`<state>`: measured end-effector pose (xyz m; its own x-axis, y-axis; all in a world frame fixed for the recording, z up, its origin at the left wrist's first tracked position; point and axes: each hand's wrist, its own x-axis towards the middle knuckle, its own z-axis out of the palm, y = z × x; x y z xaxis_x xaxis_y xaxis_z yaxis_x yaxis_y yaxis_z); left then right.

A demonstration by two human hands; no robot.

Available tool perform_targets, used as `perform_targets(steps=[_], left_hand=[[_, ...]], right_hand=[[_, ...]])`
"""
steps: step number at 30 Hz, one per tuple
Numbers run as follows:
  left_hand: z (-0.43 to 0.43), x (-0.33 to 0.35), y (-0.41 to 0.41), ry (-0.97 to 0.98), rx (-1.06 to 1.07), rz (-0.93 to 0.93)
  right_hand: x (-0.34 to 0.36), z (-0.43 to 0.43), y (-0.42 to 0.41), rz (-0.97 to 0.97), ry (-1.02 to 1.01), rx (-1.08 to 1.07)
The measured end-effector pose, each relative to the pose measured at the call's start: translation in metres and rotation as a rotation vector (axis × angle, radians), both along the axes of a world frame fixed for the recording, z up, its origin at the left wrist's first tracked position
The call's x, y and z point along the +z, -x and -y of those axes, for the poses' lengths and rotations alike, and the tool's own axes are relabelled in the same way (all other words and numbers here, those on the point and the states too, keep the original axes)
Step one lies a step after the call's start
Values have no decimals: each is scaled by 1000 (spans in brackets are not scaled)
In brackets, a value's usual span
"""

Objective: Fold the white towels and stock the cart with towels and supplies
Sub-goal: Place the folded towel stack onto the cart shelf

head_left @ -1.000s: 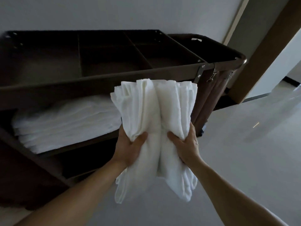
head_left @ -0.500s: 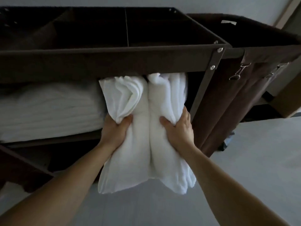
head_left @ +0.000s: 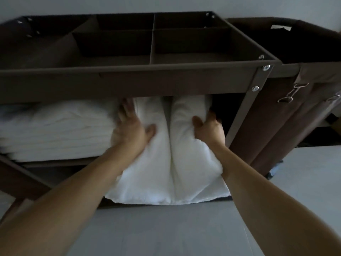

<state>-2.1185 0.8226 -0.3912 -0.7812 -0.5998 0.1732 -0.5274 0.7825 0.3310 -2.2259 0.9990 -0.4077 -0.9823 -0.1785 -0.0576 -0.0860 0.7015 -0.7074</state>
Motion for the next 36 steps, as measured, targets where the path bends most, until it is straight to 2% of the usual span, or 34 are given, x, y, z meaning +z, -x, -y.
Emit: perform_targets(steps=[3,4,6,8,11,14,17,21,24,31,33,36], left_hand=[[-32,-5,-1,551,-270,12],[-40,-11,1,592,-396,99],[-41,-27,9,484,-565,301],[-31,-36,16,314,-542,432],[-23,-43,30,272,-512,483],[-31,-38,40,248,-501,480],[-32,-40,42,281,-479,464],[-34,-44,41,315,-451,416],[-35,-45,39,323,-450,383],[-29,-43,29,304,-508,449],[-13,-40,8,280,-578,371],[14,-54,-65,262,-513,4]], right_hand=[[4,4,-1,-36,-47,5],[6,4,-2,-53,-70,12],[12,1,-4,-74,-96,28],[21,-7,-9,-76,-90,57],[29,-32,-33,-75,28,107],[25,-69,-78,-35,302,-36],[-9,-102,-105,144,426,-171],[-61,-120,-111,389,523,-153],[-83,-116,-115,437,717,-229],[-108,-93,-117,578,1246,-209],[-109,-90,-119,582,1284,-228],[-108,-88,-121,553,1264,-283]])
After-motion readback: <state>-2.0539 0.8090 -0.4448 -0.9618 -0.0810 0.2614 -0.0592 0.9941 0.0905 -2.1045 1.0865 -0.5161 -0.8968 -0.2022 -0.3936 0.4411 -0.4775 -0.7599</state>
